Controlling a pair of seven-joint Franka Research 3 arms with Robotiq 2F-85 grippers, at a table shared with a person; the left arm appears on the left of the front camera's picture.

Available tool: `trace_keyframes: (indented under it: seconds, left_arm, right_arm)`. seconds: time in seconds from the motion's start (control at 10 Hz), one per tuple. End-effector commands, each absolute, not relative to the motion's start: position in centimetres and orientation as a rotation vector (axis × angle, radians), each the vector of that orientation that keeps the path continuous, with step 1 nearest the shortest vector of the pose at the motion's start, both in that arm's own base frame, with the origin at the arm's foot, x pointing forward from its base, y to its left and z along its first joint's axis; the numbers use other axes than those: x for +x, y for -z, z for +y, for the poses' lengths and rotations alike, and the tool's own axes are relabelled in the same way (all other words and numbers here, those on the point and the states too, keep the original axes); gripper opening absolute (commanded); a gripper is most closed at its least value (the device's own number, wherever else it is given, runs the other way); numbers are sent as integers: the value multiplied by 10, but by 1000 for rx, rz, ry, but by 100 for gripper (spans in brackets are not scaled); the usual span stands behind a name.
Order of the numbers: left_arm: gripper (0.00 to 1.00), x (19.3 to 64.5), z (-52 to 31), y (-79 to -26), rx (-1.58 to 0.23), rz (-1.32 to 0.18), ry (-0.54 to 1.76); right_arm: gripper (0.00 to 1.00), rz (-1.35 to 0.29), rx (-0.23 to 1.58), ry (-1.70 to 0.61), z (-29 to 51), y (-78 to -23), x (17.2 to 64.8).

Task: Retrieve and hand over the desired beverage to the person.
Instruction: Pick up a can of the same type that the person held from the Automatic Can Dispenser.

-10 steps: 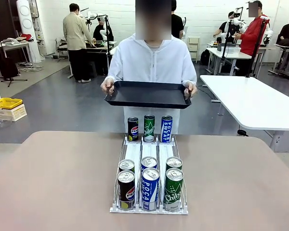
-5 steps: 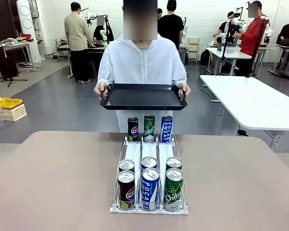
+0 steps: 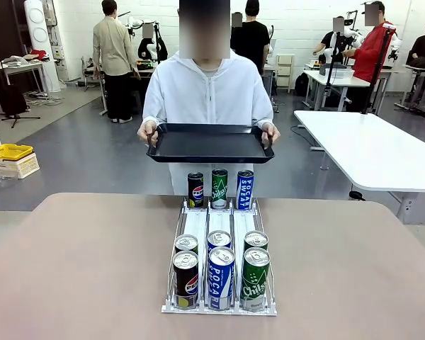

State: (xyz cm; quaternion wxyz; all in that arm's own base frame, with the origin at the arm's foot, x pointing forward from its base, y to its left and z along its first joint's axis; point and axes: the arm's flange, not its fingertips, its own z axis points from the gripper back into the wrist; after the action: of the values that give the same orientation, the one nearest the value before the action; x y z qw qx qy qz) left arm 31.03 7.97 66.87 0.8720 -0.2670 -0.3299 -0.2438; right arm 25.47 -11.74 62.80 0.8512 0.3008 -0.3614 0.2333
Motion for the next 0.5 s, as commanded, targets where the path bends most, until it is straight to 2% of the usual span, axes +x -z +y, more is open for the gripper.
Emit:
trace_keyframes:
  seconds: [0.0, 0.4]
  left_arm:
    - [100, 310, 82, -669, -559, -692, 530]
    - [100, 310, 82, -669, -559, -692, 530]
  right_arm:
    - [100, -768, 654, -505, -117, -629, 257]
    - [100, -768, 654, -505, -117, -629, 257]
